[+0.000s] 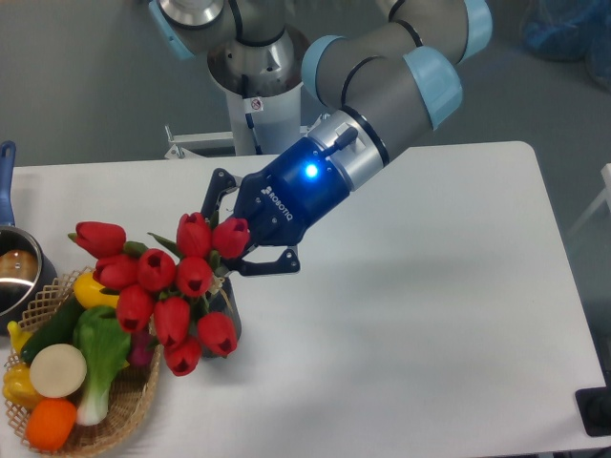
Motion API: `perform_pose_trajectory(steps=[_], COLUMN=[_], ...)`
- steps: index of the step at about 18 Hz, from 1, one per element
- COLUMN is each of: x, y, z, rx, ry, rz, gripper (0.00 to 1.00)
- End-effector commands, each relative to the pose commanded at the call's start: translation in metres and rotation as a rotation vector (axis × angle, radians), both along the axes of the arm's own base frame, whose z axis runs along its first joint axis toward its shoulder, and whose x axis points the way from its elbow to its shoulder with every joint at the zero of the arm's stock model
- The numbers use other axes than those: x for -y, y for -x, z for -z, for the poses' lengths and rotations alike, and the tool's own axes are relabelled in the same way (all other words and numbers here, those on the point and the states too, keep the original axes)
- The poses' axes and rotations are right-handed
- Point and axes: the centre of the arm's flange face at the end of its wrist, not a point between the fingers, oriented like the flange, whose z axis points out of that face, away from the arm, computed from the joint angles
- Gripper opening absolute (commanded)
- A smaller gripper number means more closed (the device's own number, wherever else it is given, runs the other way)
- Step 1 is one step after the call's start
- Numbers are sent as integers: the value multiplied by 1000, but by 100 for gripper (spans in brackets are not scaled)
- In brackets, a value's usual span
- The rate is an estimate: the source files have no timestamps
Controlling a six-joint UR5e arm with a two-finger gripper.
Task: Insert the flowers into the vase
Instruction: 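Lower the tulip stems into the vase opening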
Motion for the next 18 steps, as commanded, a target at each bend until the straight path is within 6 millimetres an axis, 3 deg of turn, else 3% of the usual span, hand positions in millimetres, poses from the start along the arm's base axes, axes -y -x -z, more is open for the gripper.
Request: perform_pose_trajectory(steps=[18], x=[-4], y=[-20], z=[45], rx=[3], ry=[33], rz=[31], gripper=[4])
